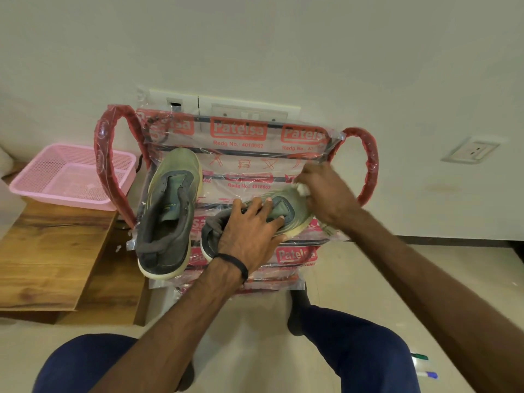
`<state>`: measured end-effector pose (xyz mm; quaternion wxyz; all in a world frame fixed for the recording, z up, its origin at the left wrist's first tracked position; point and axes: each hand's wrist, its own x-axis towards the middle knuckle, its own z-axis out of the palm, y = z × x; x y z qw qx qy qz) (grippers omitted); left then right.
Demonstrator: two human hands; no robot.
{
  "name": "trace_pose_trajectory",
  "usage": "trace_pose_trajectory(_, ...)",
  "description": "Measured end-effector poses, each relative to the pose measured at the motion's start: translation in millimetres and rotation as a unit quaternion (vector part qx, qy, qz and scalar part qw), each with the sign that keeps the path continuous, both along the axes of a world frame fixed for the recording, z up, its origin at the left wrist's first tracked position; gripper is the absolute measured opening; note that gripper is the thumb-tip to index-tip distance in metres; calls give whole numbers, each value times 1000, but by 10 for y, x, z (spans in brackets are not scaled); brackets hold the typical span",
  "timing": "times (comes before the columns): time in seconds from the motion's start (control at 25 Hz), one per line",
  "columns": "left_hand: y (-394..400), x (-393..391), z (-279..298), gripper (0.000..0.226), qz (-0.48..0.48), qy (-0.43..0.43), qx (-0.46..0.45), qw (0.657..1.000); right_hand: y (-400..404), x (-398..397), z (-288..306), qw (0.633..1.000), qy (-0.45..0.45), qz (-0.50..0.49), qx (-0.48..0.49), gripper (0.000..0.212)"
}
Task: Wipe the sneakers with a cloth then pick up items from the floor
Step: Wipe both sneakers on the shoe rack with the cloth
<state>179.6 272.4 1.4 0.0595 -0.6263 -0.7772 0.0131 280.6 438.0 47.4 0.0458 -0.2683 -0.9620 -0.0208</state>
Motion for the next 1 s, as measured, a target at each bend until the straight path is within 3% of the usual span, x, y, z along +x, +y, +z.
trace_pose_trajectory(0.08, -2, 15, -7, 47, 3, 7, 3, 1000, -172, 18, -202, 999, -34, 18, 32, 35)
trace_pose_trajectory(0.28, 13, 29, 18, 48, 6, -9, -6, 1000, -159, 101, 55, 987, -79, 33, -139, 18)
trace_pose_trajectory(0.48, -59, -100, 278, 66, 25, -95, 30, 995, -276, 201, -178, 991, 37, 2, -129, 21)
trace_pose_trajectory(0.68, -297, -382, 484, 47, 130, -108, 51, 984, -204, 300, -259, 981, 129, -35, -144, 31)
trace_pose_trajectory(0.84, -298, -498, 538, 27, 169, -155, 27, 973, -189, 293, -332, 978, 141, -41, -150, 30)
trace_pose_trajectory(1.0, -311, -405, 592, 18, 166, -125, 105, 972, -193, 327, -237, 965, 199, -49, -167, 32)
